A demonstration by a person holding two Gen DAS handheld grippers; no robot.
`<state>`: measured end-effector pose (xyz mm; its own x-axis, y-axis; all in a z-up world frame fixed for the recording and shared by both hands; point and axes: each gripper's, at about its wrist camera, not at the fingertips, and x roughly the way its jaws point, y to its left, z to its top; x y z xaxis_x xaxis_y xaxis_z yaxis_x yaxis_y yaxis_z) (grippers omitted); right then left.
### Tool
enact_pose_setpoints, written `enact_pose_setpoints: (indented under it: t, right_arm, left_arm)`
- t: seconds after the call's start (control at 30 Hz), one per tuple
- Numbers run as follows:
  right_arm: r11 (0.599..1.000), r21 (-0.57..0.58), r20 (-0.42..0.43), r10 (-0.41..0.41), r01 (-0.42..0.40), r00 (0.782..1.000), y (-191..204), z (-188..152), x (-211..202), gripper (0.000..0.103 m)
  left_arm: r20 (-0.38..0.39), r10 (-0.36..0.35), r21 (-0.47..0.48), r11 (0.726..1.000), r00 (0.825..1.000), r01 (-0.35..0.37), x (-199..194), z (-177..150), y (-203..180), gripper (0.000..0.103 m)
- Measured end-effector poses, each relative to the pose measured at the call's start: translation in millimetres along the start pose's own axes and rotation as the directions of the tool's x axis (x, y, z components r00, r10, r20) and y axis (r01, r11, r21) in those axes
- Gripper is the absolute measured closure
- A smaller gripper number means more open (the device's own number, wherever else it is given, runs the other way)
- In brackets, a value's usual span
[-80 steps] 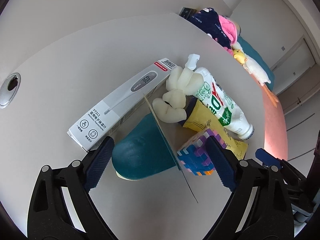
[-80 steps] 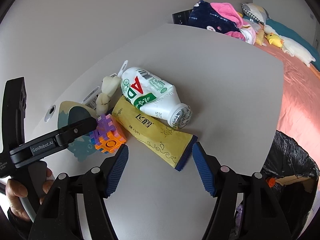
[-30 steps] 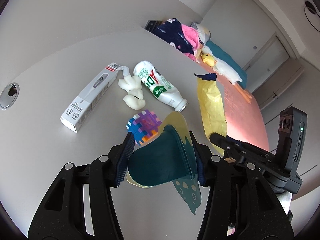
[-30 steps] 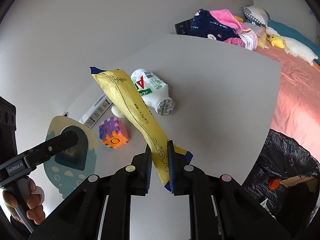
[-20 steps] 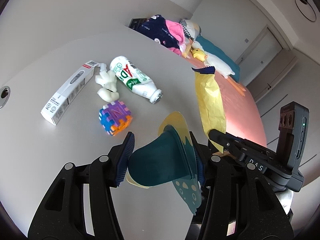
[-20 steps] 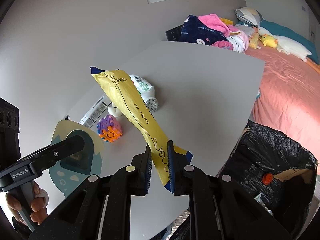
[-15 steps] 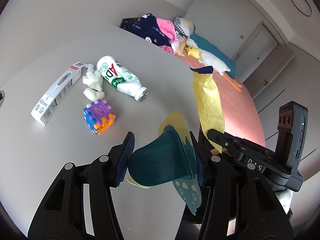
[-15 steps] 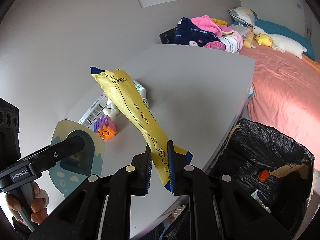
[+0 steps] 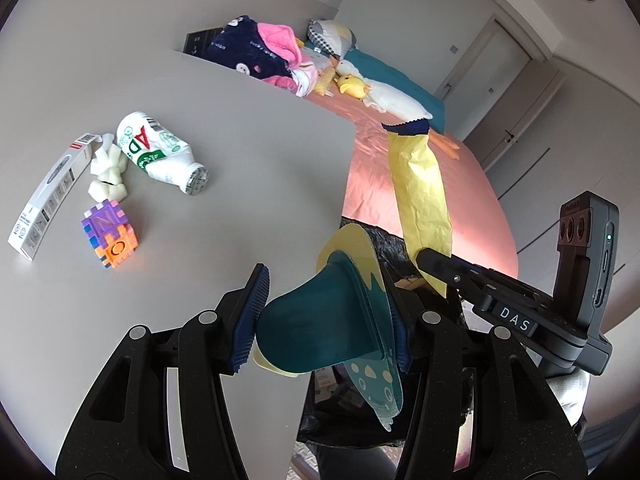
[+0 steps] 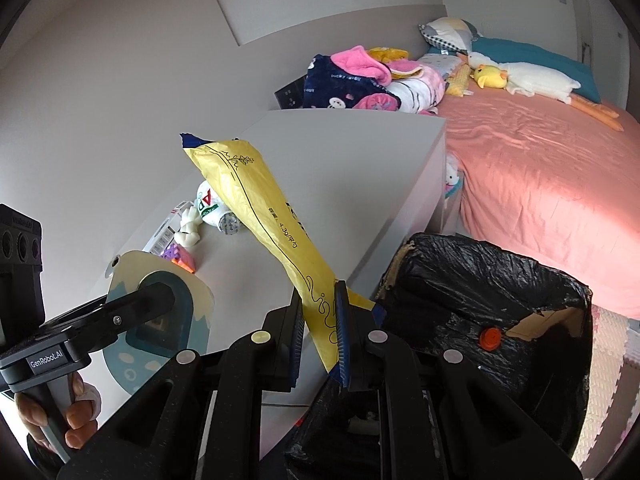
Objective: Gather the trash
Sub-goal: 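Carry the teal card and yellow packet over the black trash bag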
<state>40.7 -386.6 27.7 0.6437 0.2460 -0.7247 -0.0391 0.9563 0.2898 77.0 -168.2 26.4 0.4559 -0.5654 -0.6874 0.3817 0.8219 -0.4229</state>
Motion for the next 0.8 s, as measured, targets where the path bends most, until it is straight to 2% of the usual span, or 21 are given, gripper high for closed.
enact_pose_setpoints:
  t: [0.8]
  right_arm:
    - [0.986, 0.147, 0.047, -0.090, 0.082, 0.995, -86.1, -21.6, -43.6, 0.087]
  left_arm:
    - [-0.090, -0.077, 0.126, 0.988, 0.993, 0.088, 43.0, -10.7, -79.4, 0.051]
